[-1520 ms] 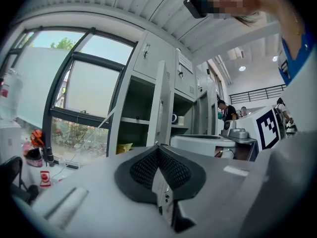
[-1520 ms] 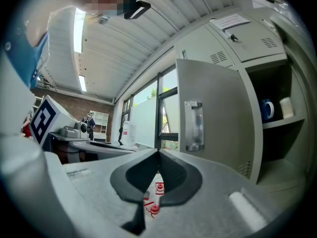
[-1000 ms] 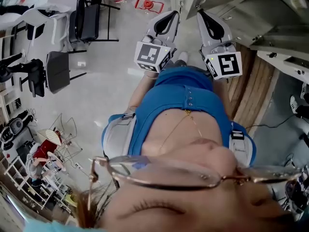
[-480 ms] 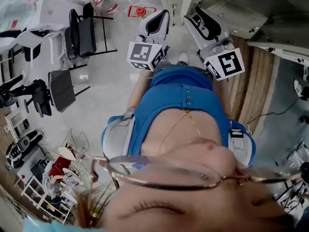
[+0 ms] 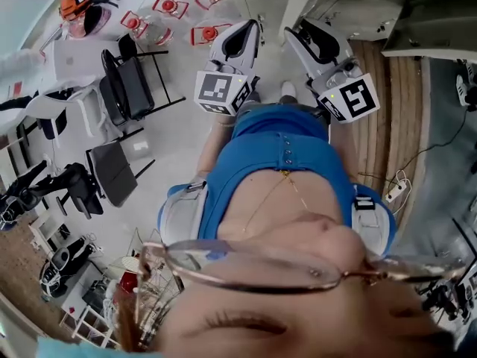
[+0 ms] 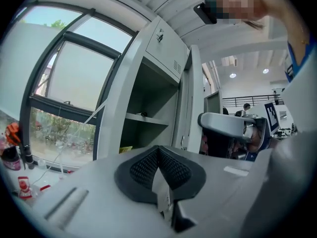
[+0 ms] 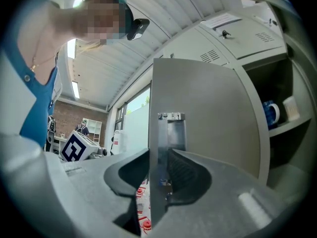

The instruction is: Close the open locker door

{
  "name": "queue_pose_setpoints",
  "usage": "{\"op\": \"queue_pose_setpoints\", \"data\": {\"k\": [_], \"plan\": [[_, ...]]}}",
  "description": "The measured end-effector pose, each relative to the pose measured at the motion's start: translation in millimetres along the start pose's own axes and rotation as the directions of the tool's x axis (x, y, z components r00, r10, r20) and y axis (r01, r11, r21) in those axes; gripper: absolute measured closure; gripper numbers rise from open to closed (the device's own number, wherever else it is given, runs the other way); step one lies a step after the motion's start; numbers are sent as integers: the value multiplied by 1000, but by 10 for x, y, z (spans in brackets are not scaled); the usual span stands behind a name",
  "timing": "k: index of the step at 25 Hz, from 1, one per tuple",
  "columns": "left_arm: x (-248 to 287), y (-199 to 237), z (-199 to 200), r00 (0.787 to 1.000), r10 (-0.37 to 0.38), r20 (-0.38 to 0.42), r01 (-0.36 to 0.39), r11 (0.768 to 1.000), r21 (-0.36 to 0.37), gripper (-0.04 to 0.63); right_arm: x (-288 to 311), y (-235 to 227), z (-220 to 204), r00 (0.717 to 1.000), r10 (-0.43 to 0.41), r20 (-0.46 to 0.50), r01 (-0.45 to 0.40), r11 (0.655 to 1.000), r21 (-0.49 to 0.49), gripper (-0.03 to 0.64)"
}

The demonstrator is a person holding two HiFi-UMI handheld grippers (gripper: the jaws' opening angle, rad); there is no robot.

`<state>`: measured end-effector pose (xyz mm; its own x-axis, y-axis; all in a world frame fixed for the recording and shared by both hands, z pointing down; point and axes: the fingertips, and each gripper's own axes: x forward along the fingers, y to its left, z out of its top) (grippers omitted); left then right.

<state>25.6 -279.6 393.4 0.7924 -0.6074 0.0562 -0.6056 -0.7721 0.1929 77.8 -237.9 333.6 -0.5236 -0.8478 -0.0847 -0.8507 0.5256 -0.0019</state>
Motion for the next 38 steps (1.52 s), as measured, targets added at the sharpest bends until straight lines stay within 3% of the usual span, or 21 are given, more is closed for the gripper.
{"op": "queue_pose_setpoints", "data": {"k": [9, 15, 24, 30, 38], "plan": [[-2, 135, 77, 999, -38, 11, 38, 999, -13, 595, 173, -14, 10, 1000, 3, 5, -3, 1000, -21, 508], [38, 427, 99, 999, -35, 11, 36, 999, -26, 595, 495, -40, -38, 998, 49, 31, -49, 998, -26, 511], [27, 468, 128, 999, -7, 37, 8, 1000, -22, 595, 622, -75, -59, 992, 106, 68, -105, 994, -18, 519], [35, 717, 175, 998, 25, 51, -24, 999, -34, 595, 925, -149, -89, 992, 76, 99, -75, 997, -18, 525], [47, 702, 159, 998, 6, 57, -5, 1000, -20, 595, 969, -247, -113, 989, 38, 143, -43, 998, 35, 549]]}}
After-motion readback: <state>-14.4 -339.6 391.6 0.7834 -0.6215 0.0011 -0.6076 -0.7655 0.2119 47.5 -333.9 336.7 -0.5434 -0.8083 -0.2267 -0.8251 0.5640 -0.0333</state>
